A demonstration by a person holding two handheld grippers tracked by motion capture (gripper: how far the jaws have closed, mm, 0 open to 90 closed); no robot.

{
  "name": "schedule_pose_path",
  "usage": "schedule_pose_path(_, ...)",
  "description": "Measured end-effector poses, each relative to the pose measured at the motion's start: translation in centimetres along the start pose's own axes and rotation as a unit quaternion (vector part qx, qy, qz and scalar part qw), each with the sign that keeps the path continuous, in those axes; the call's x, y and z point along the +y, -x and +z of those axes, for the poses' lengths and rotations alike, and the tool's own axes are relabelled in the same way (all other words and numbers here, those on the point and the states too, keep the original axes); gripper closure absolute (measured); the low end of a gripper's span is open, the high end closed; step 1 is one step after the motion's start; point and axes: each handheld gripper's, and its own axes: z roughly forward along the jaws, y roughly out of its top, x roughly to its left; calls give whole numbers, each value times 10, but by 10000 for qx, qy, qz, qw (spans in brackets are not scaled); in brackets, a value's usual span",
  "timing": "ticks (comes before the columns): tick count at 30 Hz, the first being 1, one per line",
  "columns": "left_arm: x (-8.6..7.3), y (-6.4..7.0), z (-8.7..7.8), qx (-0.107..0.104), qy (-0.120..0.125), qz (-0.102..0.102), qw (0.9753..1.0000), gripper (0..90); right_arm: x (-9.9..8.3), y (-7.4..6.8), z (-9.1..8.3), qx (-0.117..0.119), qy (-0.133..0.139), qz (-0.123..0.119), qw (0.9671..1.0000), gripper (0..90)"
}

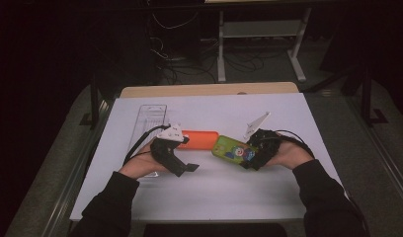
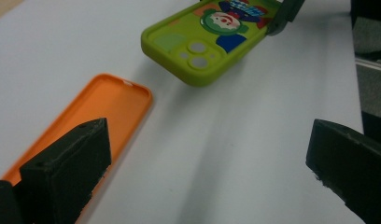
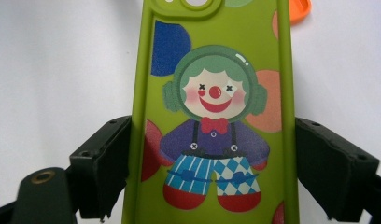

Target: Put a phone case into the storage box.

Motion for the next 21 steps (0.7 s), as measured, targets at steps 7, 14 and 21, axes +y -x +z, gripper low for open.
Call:
schedule_pose_path(7, 15, -7, 2, -70, 83, 223, 9997, 0, 18, -3, 4, 132, -31, -251, 9996, 153)
schedule_pose_path(14, 22, -10, 10, -356, 17, 438, 9984, 0, 32, -7, 17, 436, -134, -552, 9974, 153)
schedule_pose_path(21, 19, -4, 19, -590, -220, 652, 9959, 0, 41, -16, 27, 670, -240, -826, 9940, 152)
